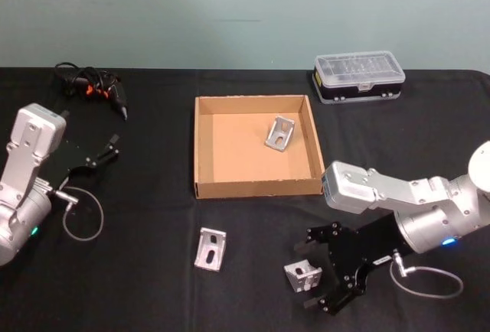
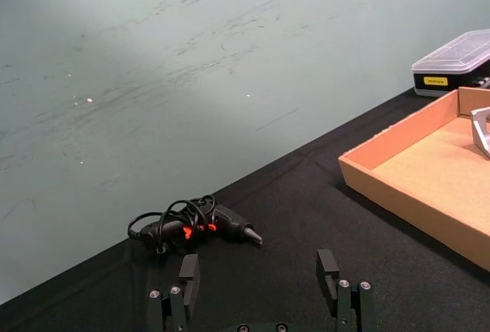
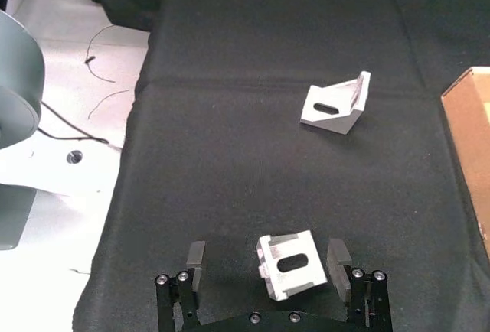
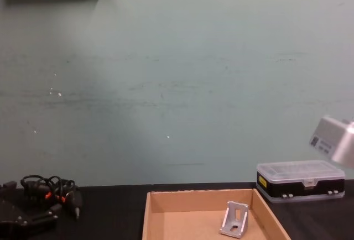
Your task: Use one hand to pick up the angle iron from the table and place it into the box.
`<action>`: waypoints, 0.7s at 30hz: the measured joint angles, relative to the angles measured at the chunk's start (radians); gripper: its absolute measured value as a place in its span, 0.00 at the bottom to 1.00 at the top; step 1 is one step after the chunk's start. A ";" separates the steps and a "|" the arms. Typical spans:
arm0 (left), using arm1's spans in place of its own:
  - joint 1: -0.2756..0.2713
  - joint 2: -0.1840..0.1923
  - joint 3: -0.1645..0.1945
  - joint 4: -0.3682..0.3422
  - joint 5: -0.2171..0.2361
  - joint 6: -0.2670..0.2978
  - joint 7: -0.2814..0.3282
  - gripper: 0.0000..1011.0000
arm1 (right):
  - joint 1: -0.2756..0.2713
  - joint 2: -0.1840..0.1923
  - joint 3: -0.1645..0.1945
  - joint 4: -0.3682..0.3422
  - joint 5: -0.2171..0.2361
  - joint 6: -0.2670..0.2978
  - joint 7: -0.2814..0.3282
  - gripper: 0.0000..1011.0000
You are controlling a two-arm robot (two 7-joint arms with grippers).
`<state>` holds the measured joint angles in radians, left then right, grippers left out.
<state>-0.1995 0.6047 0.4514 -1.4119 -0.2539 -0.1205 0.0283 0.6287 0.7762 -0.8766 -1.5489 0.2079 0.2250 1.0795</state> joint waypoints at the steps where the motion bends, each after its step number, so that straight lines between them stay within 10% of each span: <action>1: 0.000 0.000 0.000 0.000 0.000 0.000 0.000 0.99 | 0.002 -0.002 -0.003 0.004 -0.001 -0.001 0.000 0.99; 11: 0.000 0.000 0.000 0.000 0.000 0.000 0.000 0.99 | 0.029 -0.018 -0.035 0.043 -0.004 -0.009 0.000 0.98; 21: 0.000 0.000 0.000 0.000 0.000 0.000 0.000 0.99 | 0.044 -0.028 -0.051 0.059 -0.002 -0.012 -0.008 0.75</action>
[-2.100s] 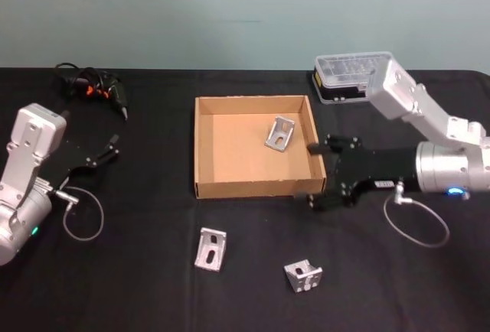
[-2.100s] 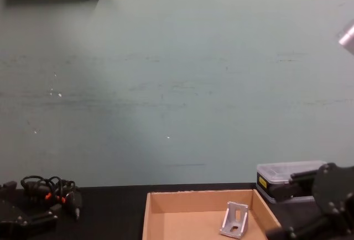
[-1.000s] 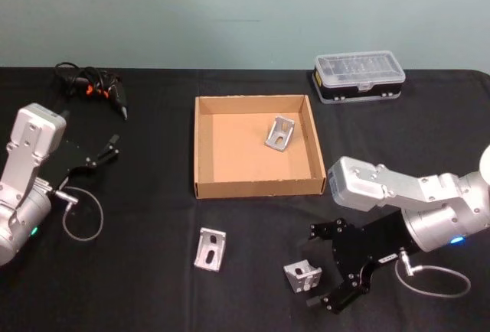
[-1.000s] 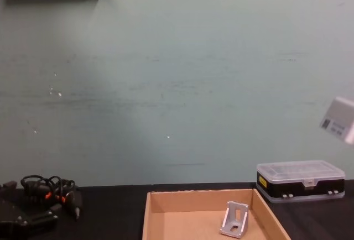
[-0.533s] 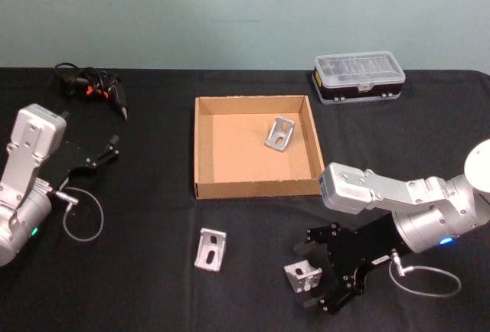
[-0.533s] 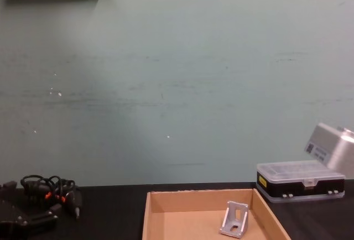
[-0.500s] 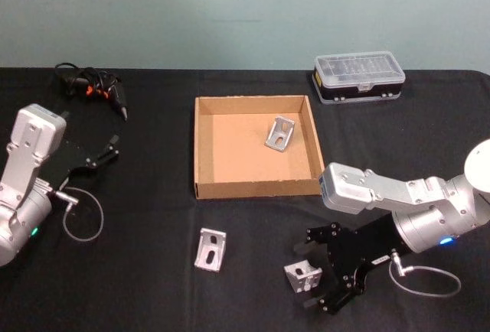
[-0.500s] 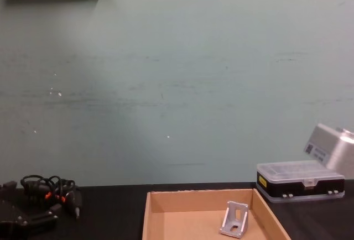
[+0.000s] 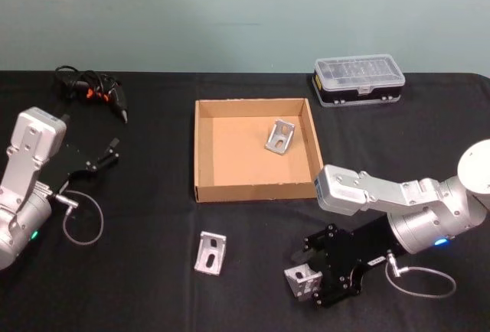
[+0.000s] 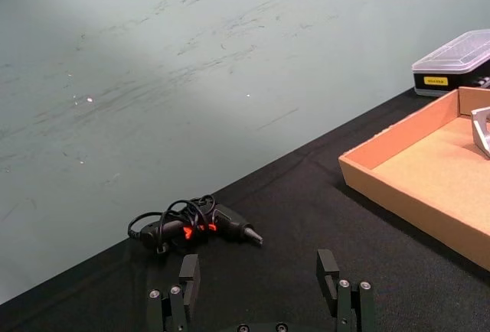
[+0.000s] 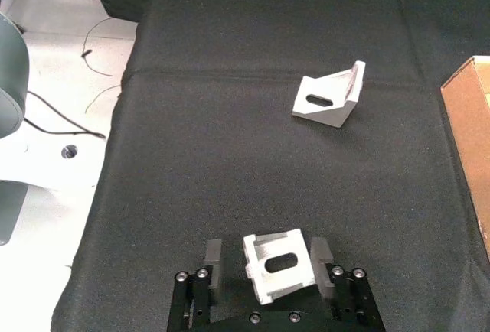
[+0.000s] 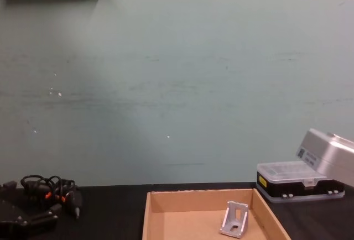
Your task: Use one hand to pick up the angle iron from the table and place it into the box.
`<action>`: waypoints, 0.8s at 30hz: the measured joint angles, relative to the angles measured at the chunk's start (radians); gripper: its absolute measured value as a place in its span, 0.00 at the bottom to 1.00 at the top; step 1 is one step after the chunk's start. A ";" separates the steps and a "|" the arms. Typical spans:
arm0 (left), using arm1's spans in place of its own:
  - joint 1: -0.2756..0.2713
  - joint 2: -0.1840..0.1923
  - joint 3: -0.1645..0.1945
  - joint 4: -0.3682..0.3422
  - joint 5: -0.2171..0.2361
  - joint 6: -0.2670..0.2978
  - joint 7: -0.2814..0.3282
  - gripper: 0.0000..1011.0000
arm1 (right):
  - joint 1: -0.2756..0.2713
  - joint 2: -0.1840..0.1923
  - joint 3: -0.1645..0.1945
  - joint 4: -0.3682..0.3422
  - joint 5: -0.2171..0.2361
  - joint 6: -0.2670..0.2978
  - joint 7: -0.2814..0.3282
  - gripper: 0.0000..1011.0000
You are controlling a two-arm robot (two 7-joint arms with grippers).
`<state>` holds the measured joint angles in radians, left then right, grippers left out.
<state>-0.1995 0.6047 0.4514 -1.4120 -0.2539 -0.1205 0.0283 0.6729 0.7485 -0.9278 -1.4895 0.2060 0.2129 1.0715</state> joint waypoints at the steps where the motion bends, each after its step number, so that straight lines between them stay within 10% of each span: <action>1: 0.000 0.000 0.000 0.000 0.000 0.000 0.000 0.99 | 0.002 -0.001 -0.002 0.002 0.001 -0.001 -0.001 0.73; 24: 0.000 0.000 0.000 0.000 0.000 0.000 0.000 0.99 | 0.010 -0.004 -0.017 0.009 0.012 -0.007 -0.006 0.08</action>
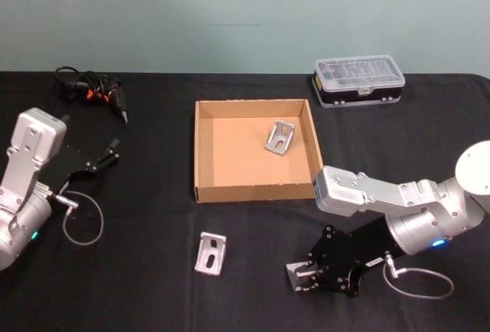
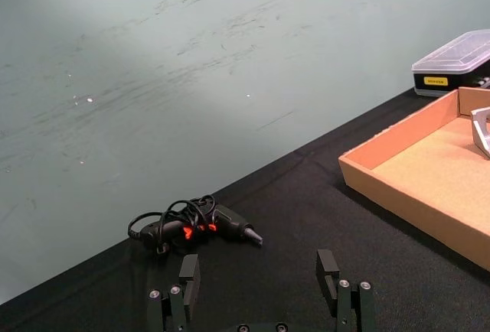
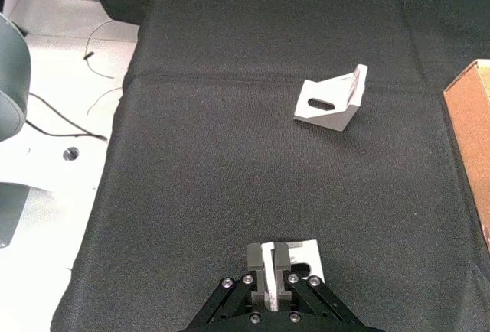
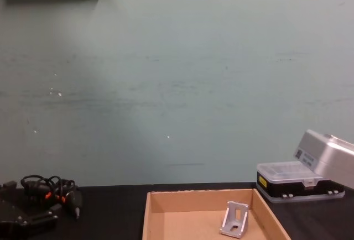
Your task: Use one hand to pick up the angle iron from the table and place it into the box.
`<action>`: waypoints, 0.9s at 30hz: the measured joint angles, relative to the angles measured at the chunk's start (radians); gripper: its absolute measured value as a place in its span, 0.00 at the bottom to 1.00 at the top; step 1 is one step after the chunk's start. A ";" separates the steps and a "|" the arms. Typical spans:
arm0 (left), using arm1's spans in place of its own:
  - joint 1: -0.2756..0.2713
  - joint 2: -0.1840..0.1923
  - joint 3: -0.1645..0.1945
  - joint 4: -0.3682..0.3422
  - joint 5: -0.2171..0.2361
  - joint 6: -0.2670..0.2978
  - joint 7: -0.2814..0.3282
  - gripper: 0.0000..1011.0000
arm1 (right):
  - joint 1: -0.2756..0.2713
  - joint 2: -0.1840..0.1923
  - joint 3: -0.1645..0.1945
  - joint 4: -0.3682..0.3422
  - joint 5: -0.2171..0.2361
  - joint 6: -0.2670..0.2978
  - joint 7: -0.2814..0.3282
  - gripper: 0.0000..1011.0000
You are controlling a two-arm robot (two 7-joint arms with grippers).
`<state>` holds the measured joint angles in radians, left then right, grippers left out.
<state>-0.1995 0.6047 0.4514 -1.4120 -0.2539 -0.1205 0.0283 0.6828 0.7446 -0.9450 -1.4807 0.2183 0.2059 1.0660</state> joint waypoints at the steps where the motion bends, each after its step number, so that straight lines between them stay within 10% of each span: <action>1: 0.000 0.000 0.000 0.000 0.000 0.000 0.000 0.99 | 0.000 0.001 0.000 -0.001 0.001 0.000 -0.001 0.08; 11: 0.000 0.000 0.000 0.000 0.000 0.000 0.000 0.99 | -0.039 0.030 0.056 -0.044 0.066 0.001 -0.051 0.08; 27: 0.000 0.000 0.000 0.000 0.000 0.000 0.000 0.99 | -0.228 0.048 0.314 -0.134 0.291 -0.014 -0.352 0.08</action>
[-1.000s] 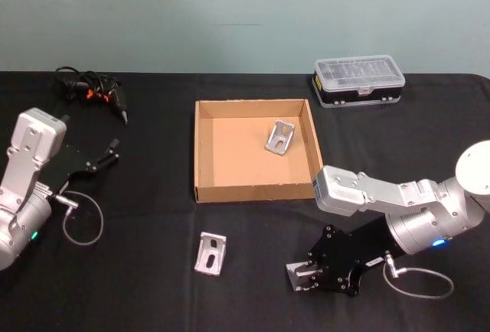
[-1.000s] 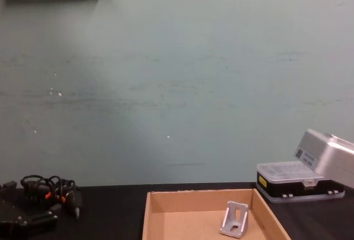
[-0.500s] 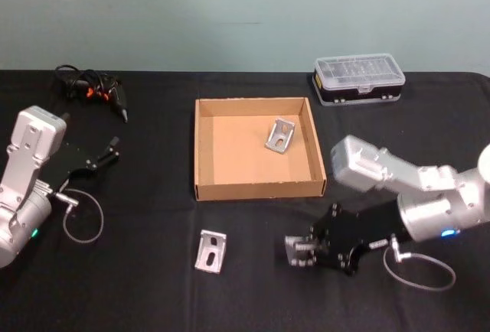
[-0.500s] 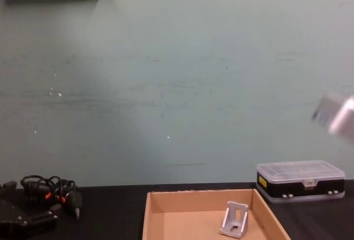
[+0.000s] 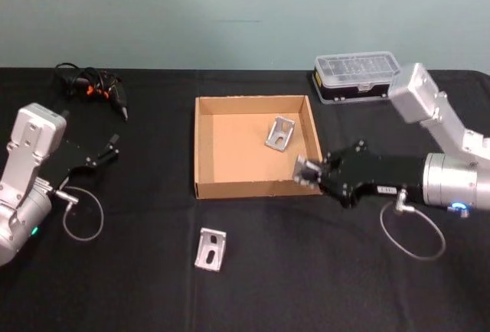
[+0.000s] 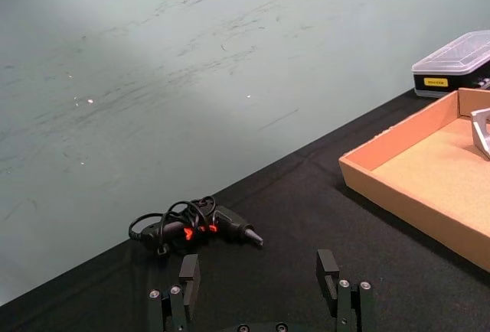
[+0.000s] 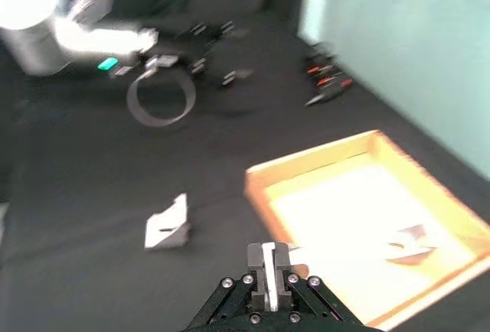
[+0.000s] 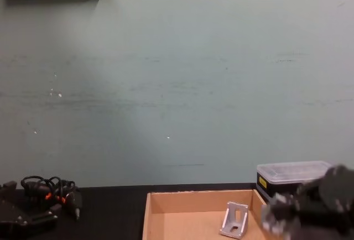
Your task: Use one hand to pick up the angle iron from the table and place it into the box.
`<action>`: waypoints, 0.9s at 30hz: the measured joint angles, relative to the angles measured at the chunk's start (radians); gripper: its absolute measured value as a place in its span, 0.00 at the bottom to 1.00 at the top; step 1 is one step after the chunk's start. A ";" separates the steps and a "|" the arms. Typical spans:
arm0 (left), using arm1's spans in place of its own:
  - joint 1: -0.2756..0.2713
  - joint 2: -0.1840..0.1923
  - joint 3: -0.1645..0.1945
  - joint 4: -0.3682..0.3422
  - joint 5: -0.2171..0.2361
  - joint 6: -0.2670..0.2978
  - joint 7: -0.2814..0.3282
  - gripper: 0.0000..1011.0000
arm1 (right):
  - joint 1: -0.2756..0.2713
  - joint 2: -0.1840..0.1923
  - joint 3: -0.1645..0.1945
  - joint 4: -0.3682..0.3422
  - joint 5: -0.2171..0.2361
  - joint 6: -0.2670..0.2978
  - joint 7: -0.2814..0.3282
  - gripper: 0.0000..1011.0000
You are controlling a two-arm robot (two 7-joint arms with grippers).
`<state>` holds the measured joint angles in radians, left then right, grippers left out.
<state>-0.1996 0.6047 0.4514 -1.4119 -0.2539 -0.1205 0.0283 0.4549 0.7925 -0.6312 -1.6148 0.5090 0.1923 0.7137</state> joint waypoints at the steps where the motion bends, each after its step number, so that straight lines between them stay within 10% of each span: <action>1: 0.000 0.000 0.000 0.000 0.000 0.000 0.000 0.99 | -0.016 -0.010 0.022 -0.005 0.011 0.000 -0.039 0.08; 11: 0.000 0.000 0.000 0.000 0.000 0.000 0.000 0.99 | -0.038 -0.110 0.073 0.014 -0.016 0.036 -0.222 0.08; 27: 0.000 0.000 0.000 0.000 0.000 0.000 0.000 0.99 | 0.057 -0.261 0.035 0.216 -0.099 0.077 -0.232 0.08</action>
<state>-0.1995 0.6047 0.4514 -1.4120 -0.2539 -0.1205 0.0283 0.5119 0.5311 -0.5964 -1.3989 0.4102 0.2689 0.4817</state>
